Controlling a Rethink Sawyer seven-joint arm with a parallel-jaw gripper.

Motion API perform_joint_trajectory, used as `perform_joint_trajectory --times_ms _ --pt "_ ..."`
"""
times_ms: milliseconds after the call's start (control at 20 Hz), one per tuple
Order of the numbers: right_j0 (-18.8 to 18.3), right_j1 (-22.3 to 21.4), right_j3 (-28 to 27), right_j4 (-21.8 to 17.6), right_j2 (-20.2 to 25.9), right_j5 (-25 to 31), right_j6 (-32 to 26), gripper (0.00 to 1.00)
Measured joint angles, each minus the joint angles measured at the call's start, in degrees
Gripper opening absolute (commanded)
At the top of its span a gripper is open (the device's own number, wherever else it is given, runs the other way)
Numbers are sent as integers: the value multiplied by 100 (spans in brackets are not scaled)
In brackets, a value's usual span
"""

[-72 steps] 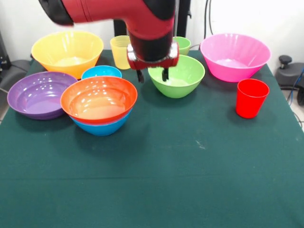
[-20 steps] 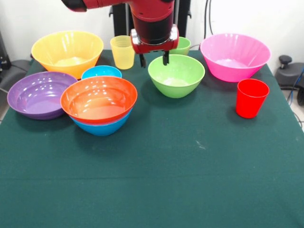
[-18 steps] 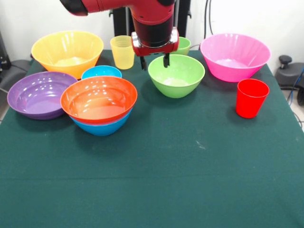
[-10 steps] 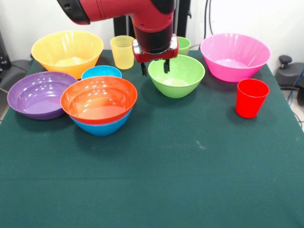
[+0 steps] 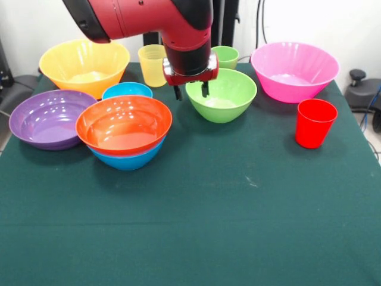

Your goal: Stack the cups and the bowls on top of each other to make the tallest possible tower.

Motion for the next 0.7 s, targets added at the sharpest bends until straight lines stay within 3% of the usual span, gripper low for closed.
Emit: perform_joint_trajectory --times_ms 700 --pt "-4 372 -2 -379 -200 -388 0 100"
